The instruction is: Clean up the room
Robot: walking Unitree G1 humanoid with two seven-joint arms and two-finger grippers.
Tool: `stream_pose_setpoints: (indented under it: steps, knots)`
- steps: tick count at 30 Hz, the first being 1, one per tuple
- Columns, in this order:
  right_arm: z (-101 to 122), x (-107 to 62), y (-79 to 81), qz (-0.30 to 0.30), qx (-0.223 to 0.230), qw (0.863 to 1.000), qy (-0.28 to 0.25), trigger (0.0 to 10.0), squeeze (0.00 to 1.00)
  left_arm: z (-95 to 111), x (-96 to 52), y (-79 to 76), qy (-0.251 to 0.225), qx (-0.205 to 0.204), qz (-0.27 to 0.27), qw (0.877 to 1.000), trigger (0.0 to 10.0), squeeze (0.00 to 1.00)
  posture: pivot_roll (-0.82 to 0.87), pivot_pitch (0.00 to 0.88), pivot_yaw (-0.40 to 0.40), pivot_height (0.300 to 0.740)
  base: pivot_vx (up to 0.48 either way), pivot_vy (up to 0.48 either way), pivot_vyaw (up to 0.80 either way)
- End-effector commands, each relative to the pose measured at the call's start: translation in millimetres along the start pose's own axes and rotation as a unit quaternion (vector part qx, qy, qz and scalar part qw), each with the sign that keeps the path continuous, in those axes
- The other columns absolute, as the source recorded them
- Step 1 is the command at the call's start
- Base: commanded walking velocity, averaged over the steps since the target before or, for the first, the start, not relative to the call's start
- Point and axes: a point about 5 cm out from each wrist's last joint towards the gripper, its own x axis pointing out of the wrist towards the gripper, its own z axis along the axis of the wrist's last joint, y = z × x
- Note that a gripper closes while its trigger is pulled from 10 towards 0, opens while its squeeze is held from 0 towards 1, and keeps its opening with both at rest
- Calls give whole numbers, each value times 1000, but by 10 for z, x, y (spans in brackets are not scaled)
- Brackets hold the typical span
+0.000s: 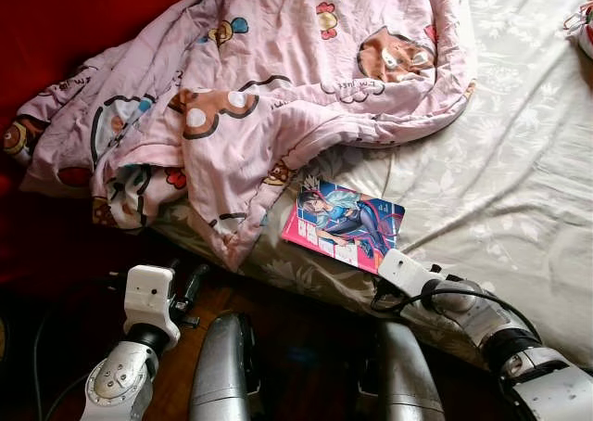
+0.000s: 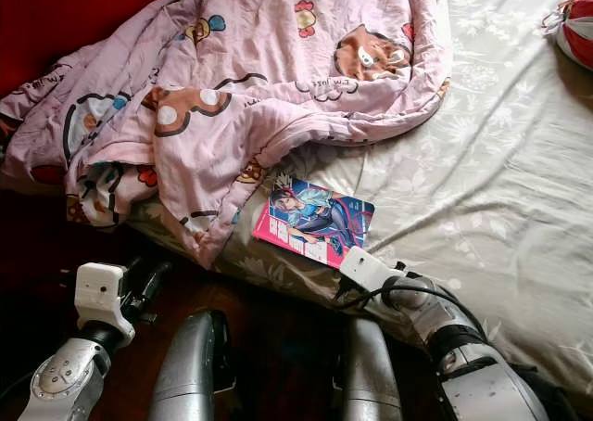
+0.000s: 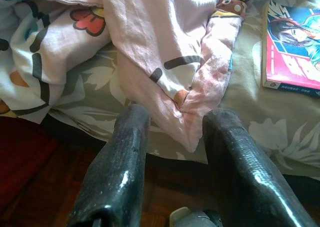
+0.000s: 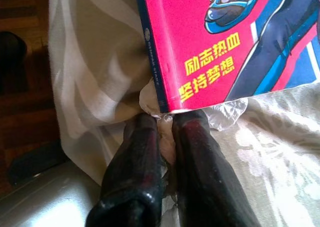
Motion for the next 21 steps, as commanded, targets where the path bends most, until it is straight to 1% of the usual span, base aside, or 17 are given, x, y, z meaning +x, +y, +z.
stream_pose_setpoints:
  steps: [1,4,9,10,11,12,13,15,16,17,18,19,20,21]
  knots:
    - [-140,15,149,23,10,999,22,0,0,-104,-52,-8,22,4,2,1000,10000,0,77,348,7,601,0,0,0]
    - [-154,18,174,25,14,999,21,0,0,-120,-53,13,23,6,4,1000,10000,0,75,341,6,601,0,0,0]
    - [-179,-13,168,35,20,999,9,0,0,-130,-46,13,23,6,5,1000,10000,0,66,326,3,601,0,0,0]
    - [-167,-36,146,39,47,998,-12,0,0,-136,-42,10,24,6,5,1000,10000,0,65,320,0,601,0,0,0]
    - [-167,-36,146,39,47,998,-12,0,0,-136,-42,10,24,6,5,1000,10000,0,65,320,0,601,0,0,0]
    - [-155,-62,118,43,73,996,-33,0,0,-137,-40,9,23,6,5,1000,10000,0,64,318,0,601,0,0,0]
    - [-157,-91,105,51,89,994,-48,0,0,-138,-40,12,23,5,6,1000,10000,0,64,318,0,601,0,0,0]
    - [-160,-107,102,57,96,992,-55,0,0,-141,-38,13,23,5,6,1000,10000,0,57,313,-2,601,0,0,0]
    - [-159,-139,103,67,108,989,-72,0,0,-144,-37,15,23,5,6,1000,10000,0,54,311,-3,601,0,0,0]
    - [-146,-187,108,79,124,984,-100,0,0,-151,-36,16,23,4,7,1000,10000,0,49,309,-5,601,0,0,0]
    - [-84,-306,134,106,147,970,-163,0,0,-165,-33,16,24,3,7,1000,10000,0,44,307,-10,601,0,0,0]
    - [-19,-430,168,127,162,955,-212,0,0,-176,-31,14,24,1,7,1000,10000,0,40,305,-12,601,0,0,0]
    - [-19,-430,168,127,162,955,-212,0,0,-176,-31,14,24,1,7,1000,10000,0,40,305,-12,601,0,0,0]
    - [49,-552,191,142,183,939,-256,0,0,-187,-30,11,25,0,8,1000,10000,0,40,305,-12,601,0,0,0]
